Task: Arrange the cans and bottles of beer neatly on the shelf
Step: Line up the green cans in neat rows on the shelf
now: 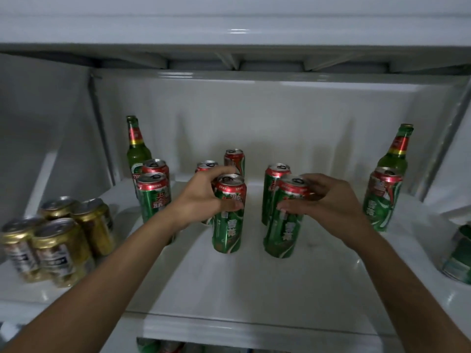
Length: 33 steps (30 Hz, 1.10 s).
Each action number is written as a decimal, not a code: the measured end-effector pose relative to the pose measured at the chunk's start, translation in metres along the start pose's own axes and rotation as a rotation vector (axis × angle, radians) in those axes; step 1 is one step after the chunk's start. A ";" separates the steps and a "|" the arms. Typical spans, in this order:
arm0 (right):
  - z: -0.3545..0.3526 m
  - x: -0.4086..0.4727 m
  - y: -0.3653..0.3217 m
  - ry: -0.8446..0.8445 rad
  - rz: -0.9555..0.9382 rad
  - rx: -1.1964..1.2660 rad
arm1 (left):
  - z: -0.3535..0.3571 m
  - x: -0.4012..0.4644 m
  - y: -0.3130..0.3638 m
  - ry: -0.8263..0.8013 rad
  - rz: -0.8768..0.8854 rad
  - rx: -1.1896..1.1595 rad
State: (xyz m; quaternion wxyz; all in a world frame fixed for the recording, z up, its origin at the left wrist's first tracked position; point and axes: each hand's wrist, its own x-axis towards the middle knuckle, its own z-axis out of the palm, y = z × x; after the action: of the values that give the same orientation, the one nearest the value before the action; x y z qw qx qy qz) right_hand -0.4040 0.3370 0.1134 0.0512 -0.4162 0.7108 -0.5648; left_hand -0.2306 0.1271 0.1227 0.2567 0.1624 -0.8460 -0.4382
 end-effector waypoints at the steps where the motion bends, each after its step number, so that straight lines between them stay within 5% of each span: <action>1: 0.011 0.002 0.001 -0.005 -0.002 0.000 | -0.002 0.001 -0.004 -0.005 -0.008 -0.011; 20: 0.058 0.008 0.003 0.004 0.003 -0.096 | -0.013 0.002 -0.030 -0.109 0.020 -0.087; 27: 0.036 0.008 0.001 -0.144 0.012 -0.097 | -0.038 -0.008 -0.008 -0.159 0.115 0.188; 29: 0.008 0.008 0.001 -0.010 -0.029 -0.051 | -0.059 -0.018 0.004 -0.022 0.220 0.334; 33: -0.072 0.015 0.020 0.539 0.028 -0.280 | -0.107 -0.038 0.008 0.264 0.243 0.534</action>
State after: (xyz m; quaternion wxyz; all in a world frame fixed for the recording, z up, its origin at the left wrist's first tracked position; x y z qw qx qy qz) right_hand -0.4634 0.3827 0.1280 -0.1894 -0.2442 0.7753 -0.5508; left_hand -0.1382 0.0801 0.1702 0.3630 0.1771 -0.9037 -0.1421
